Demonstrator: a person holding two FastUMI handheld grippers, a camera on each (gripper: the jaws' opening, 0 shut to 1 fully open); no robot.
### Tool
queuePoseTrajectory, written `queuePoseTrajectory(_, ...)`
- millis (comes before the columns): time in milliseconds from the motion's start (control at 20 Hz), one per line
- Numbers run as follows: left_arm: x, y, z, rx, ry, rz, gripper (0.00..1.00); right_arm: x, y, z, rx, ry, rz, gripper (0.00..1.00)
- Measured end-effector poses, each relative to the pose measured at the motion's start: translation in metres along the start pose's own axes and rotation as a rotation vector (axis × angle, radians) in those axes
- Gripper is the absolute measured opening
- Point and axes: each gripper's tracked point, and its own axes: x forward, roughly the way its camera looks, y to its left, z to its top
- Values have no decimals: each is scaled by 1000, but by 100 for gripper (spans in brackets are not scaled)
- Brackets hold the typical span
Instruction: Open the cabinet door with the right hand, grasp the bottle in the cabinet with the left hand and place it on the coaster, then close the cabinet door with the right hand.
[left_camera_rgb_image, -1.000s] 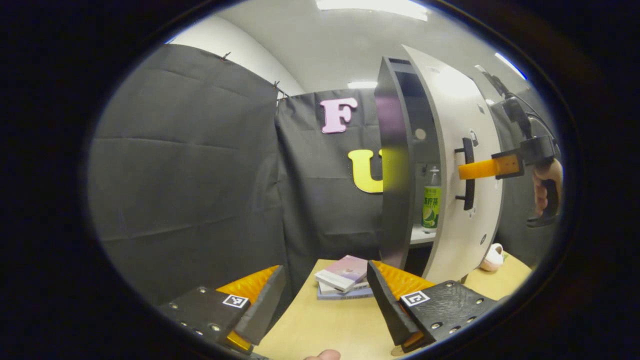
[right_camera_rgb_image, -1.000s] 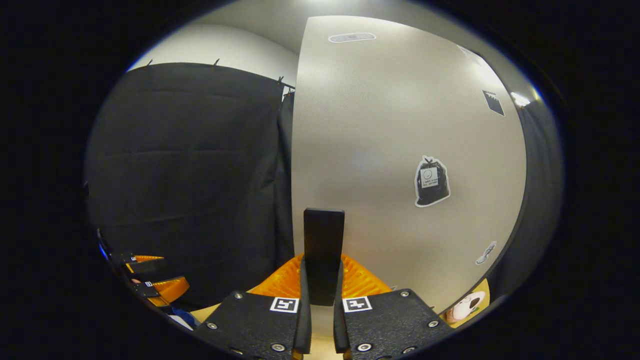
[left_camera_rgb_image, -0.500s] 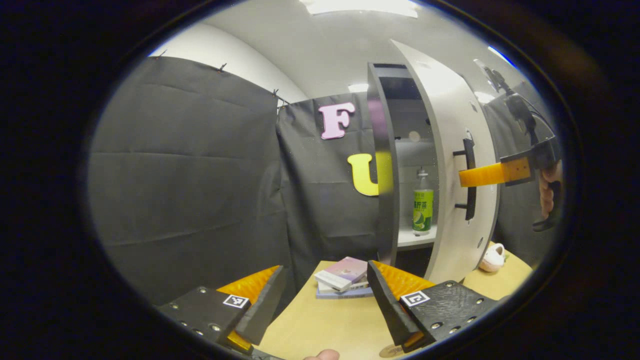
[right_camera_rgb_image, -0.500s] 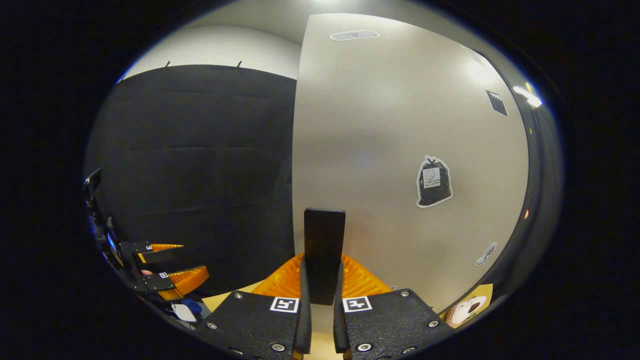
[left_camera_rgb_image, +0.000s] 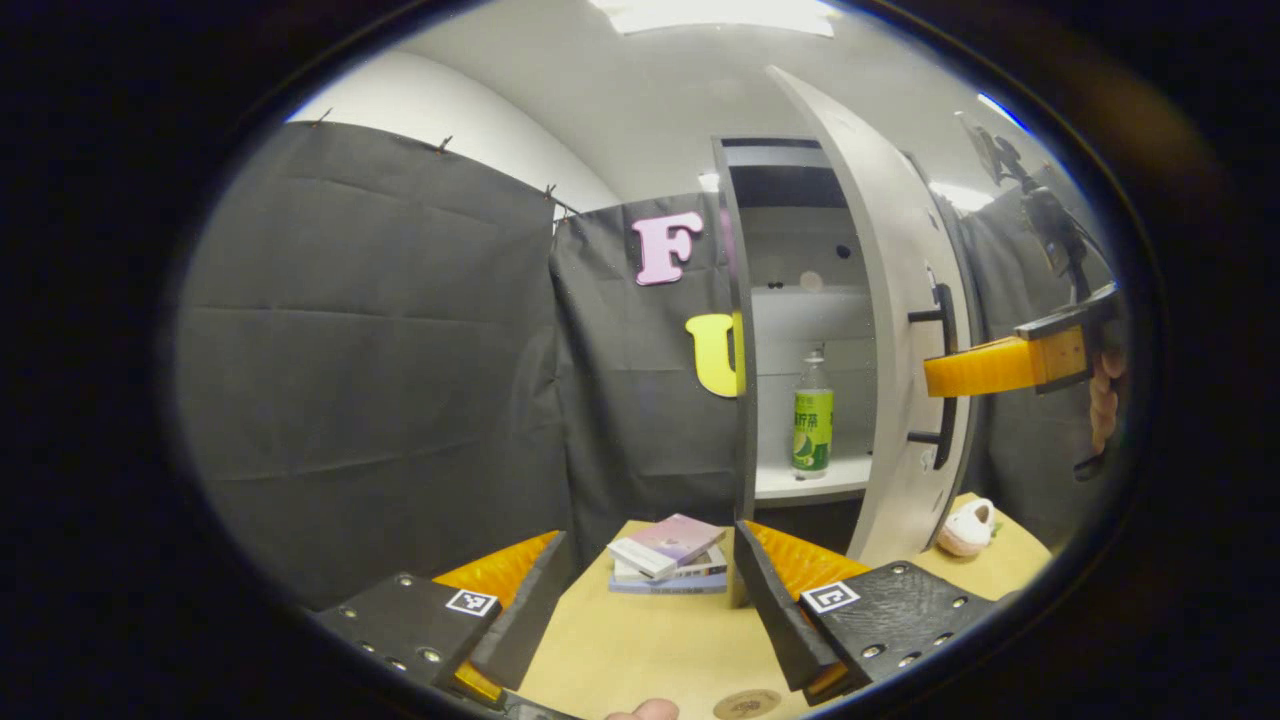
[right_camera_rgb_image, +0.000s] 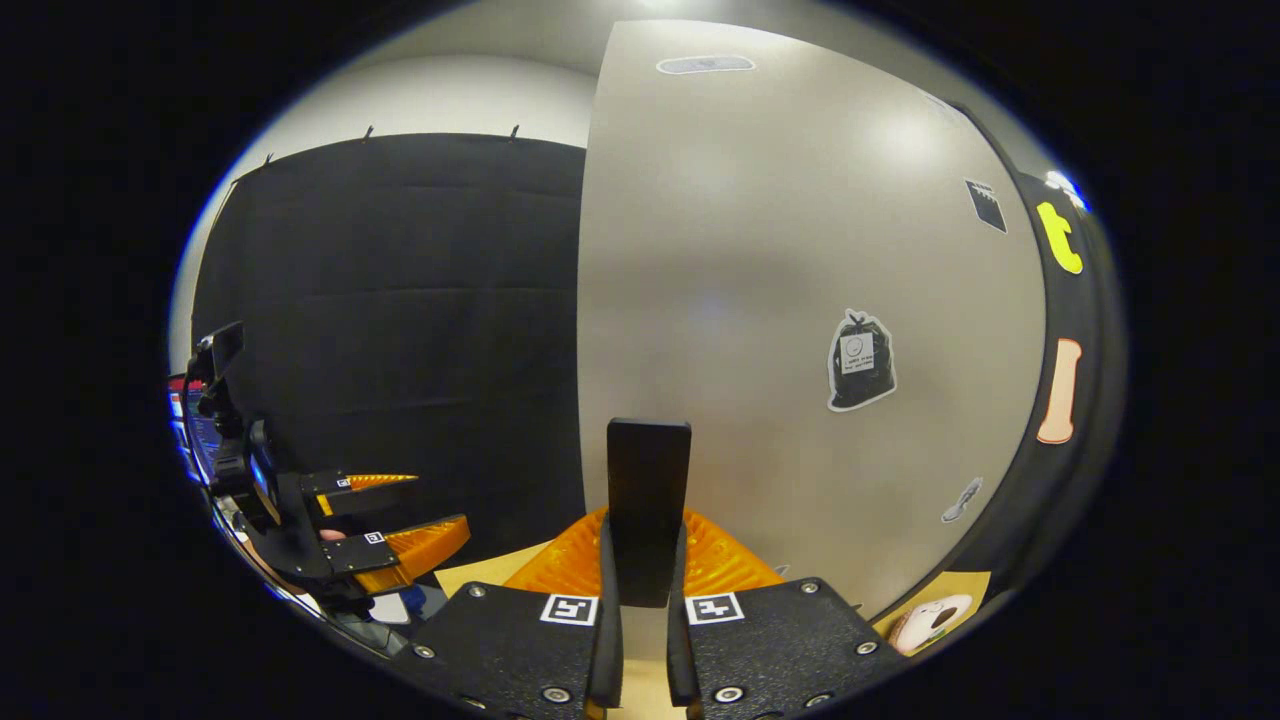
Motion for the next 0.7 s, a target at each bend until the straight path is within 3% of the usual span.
queuePoseTrajectory(50, -5, -5, 3, 0, -4, 2, 100, -1, -1, -1, -1, -2, 13, 18)
queuePoseTrajectory(100, -8, -11, 3, 1, -7, 2, 100, -3, -2, -1, -1, -3, 26, 18)
queuePoseTrajectory(150, -10, -17, 4, 2, -5, 6, 94, -4, -3, -2, -2, -5, 38, 18)
queuePoseTrajectory(250, -15, -30, 4, -4, 3, 8, 94, -9, -5, -3, 1, -10, 52, 18)
queuePoseTrajectory(300, -18, -38, 4, -7, 5, 7, 100, -11, -6, -3, 7, -10, 51, 18)
queuePoseTrajectory(350, -22, -45, 5, -8, 6, 5, 100, -13, -7, -4, 2, -11, 49, 18)
queuePoseTrajectory(400, -24, -52, 6, -7, 5, 3, 94, -16, -8, -4, -2, -11, 47, 18)
queuePoseTrajectory(700, -35, -95, 4, 5, 15, -17, 94, -28, -14, -6, 14, -19, 63, 17)
